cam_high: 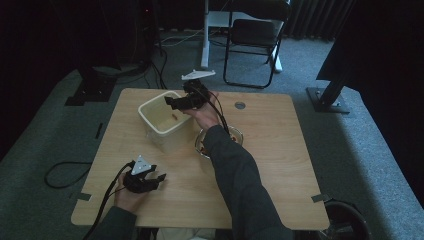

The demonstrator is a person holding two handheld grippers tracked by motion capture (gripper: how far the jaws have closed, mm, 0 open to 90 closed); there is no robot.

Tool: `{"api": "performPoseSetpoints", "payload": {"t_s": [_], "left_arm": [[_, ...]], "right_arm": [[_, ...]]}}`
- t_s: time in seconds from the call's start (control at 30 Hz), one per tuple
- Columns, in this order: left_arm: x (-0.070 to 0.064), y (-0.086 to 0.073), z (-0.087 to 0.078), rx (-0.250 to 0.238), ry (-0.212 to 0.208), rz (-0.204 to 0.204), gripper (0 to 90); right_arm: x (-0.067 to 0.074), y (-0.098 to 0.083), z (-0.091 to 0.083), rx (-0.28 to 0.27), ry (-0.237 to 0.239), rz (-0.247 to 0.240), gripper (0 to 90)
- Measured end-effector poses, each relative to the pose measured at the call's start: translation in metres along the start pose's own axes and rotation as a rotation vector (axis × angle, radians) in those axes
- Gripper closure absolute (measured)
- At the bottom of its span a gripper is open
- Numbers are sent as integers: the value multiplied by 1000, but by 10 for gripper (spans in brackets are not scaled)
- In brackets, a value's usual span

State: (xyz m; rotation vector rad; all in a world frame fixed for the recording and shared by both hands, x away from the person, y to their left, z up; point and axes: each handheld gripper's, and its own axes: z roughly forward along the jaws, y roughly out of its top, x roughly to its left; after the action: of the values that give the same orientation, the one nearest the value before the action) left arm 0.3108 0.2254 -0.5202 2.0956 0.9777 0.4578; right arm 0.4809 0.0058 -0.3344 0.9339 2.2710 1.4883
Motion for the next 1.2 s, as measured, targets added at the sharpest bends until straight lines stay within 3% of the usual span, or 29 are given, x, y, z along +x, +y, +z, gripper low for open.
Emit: {"api": "performPoseSetpoints", "payload": {"t_s": [0.3,0.57,0.93,1.1,1.2], "left_arm": [[0,0,0,5,1,1,453],[0,0,0,5,2,2,453],[0,0,1,3,6,-2,452],[0,0,0,3,7,-4,451],[0,0,0,4,7,-6,451]], "right_arm": [[-1,5,-16,-23,-27,12,152],[-2,4,-43,-23,-50,-35,160],[-28,-15,-92,-48,-92,20,188],[-41,-26,-108,-70,-114,62,190],[-47,-34,-114,-68,-121,64,190]]}}
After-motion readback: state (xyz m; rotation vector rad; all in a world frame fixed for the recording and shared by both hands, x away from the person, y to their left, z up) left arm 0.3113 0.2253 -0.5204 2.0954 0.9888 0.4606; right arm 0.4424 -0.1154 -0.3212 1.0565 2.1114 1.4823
